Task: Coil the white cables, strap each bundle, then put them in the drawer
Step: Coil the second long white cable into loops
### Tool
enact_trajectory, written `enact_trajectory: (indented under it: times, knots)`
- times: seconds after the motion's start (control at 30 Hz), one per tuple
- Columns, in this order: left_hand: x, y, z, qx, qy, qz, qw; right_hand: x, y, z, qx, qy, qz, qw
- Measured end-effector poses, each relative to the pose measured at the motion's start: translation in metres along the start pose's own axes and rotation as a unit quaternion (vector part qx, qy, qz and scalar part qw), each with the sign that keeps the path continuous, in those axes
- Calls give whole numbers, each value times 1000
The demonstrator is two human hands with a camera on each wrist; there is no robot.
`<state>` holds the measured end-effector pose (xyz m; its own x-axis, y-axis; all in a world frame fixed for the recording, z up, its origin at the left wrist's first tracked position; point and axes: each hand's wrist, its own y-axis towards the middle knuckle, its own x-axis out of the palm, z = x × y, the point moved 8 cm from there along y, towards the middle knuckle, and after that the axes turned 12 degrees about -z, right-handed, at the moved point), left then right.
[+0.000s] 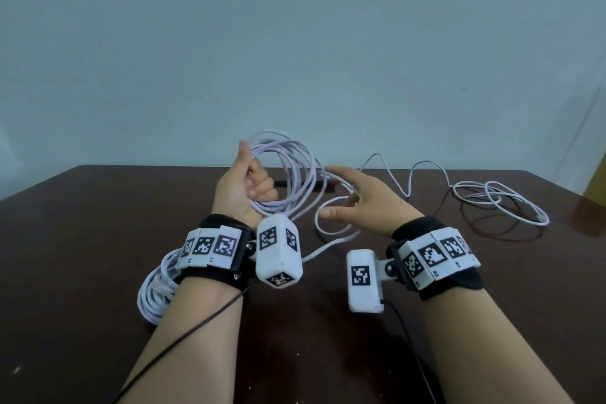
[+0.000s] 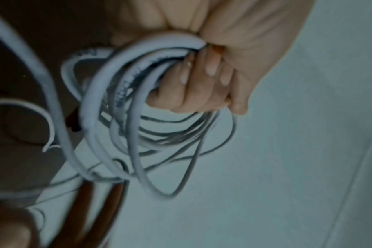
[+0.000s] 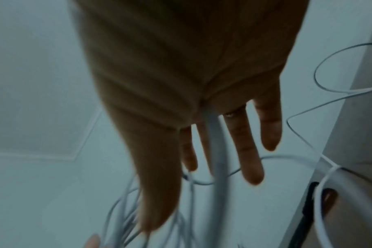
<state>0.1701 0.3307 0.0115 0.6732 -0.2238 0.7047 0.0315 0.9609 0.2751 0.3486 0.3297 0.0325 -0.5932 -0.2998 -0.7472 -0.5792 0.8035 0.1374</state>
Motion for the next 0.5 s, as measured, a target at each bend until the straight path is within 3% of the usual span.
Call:
enact_trajectory:
  times: [0.17, 0.23, 0.33, 0.4, 0.5]
  knots:
    - [-22, -1, 19, 44, -126, 24, 991, -4, 3, 6, -34, 151, 54, 986]
    - [-32, 0, 24, 55, -176, 14, 983, -19, -2, 13, -42, 225, 129, 965]
    - [-32, 2, 22, 44, -266, -27, 963, -42, -15, 44, 8, 328, 292, 898]
    - [-30, 3, 16, 35, -257, -22, 965, -47, -25, 60, 51, 329, 369, 868]
    - [-25, 3, 9, 19, -199, -10, 980, -51, -28, 61, 66, 252, 402, 878]
